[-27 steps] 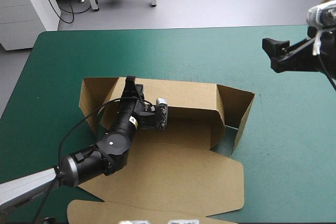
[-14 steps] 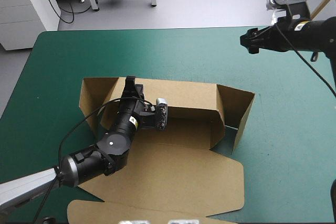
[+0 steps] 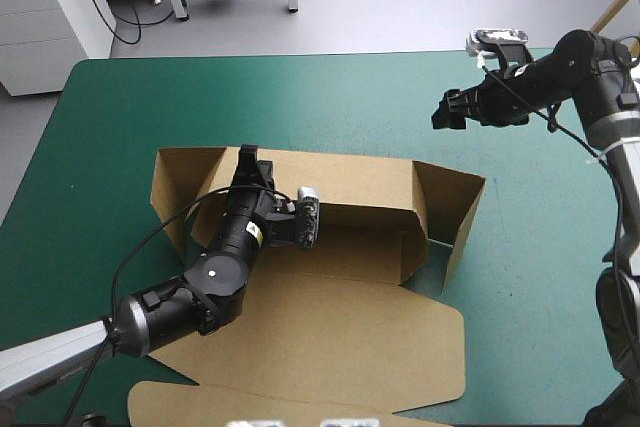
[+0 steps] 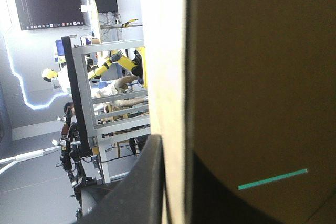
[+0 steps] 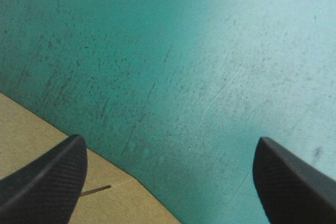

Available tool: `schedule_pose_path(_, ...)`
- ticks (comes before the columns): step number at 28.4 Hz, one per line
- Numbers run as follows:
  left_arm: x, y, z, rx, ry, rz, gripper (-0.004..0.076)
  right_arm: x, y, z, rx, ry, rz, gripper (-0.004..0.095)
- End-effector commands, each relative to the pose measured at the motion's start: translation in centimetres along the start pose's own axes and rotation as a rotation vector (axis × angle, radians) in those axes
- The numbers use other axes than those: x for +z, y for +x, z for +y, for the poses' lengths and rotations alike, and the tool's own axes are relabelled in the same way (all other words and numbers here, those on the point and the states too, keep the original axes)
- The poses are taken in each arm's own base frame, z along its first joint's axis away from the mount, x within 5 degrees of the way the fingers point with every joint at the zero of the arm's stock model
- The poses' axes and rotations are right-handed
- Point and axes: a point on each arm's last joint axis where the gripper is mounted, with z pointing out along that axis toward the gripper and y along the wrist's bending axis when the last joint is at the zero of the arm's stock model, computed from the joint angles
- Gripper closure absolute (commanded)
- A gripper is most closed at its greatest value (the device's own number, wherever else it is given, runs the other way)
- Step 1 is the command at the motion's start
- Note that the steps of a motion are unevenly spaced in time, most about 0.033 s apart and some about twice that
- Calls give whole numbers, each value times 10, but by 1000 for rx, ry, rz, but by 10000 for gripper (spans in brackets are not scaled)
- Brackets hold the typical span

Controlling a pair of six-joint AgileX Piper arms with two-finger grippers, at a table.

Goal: Fold the box

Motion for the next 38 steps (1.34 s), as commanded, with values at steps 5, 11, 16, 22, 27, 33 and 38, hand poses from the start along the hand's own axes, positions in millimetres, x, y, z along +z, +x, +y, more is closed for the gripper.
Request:
schedule_pose_path(5, -2, -6, -12, -89, 97, -44, 734, -7, 6, 7, -1, -18, -7, 176)
schedule_pose_path(11, -2, -6, -12, -89, 97, -44, 734, 5, 32, 5, 8, -29, 78, 176)
schedule_pose_path(16, -2, -6, -12, -91, 98, -44, 734, -2, 53, 9, -27, -18, 62, 180)
schedule_pose_path(22, -2, -6, -12, -122, 99, -42, 734, -18, 79, 19, -44, 3, -54, 180)
schedule_pose_path(27, -2, -6, -12, -126, 100, -44, 734, -24, 108, 30, -72, -39, -173, 180)
schedule_pose_path(33, -2, -6, -12, -121, 97, -45, 734, -29, 150, 41, -147, -72, -345, 180)
schedule_pose_path(38, -2, -6, -12, -114, 94, -46, 734, -26, 170, 44, -183, -90, -366, 180)
